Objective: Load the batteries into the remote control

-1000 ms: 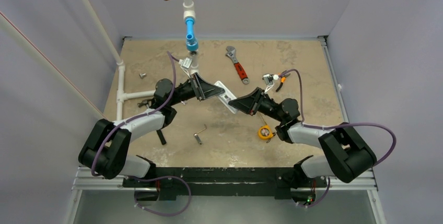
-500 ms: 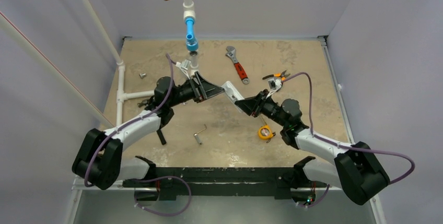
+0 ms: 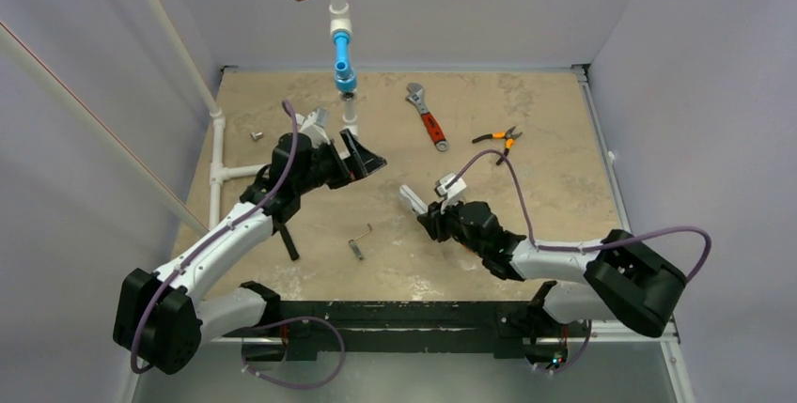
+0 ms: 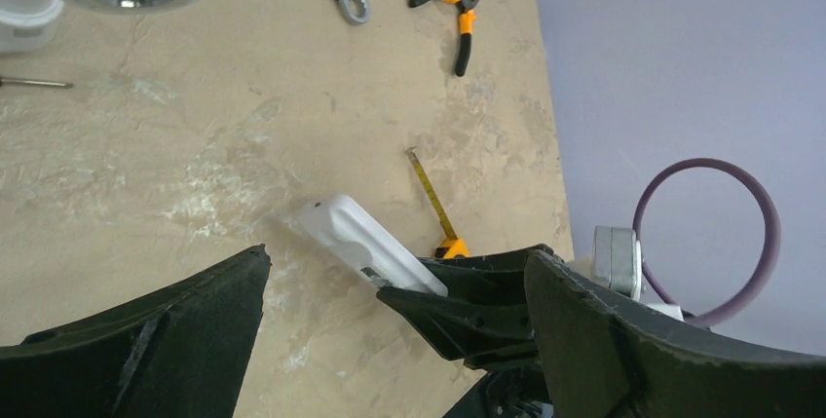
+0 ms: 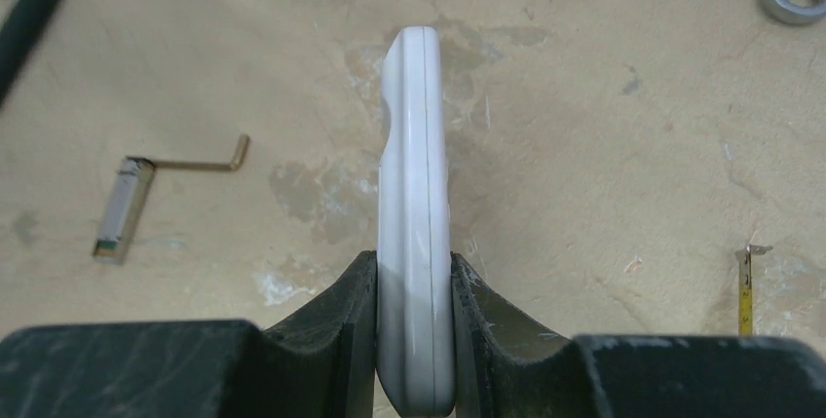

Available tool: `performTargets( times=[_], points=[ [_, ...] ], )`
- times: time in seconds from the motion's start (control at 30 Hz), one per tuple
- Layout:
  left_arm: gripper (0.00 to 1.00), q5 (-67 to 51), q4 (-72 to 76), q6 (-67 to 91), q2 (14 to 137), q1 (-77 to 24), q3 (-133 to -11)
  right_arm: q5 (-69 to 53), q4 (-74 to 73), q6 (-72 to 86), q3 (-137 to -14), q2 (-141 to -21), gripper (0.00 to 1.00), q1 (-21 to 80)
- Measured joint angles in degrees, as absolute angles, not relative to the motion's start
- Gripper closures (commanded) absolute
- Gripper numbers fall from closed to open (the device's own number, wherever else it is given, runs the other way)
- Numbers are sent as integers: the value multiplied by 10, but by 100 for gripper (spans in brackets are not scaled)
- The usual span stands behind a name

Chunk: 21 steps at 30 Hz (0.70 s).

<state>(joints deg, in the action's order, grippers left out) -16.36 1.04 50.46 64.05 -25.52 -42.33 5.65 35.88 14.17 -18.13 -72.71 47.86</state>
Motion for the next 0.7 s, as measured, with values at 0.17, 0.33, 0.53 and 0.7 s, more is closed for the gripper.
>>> performTargets(
  times=[0.17, 0.33, 0.53, 0.7],
  points=[
    [0, -155, -23, 498, 641, -255, -423, 140, 384, 76, -169, -778, 100, 550],
    [0, -153, -27, 498, 642, -255, -423, 249, 442, 8, -171, -850, 100, 639],
    [0, -154, -27, 498, 647, -255, -423, 338, 497, -17, -179, -903, 74, 679],
    [0, -154, -27, 498, 650, -255, -423, 355, 527, -16, -178, -926, 67, 683]
  ],
)
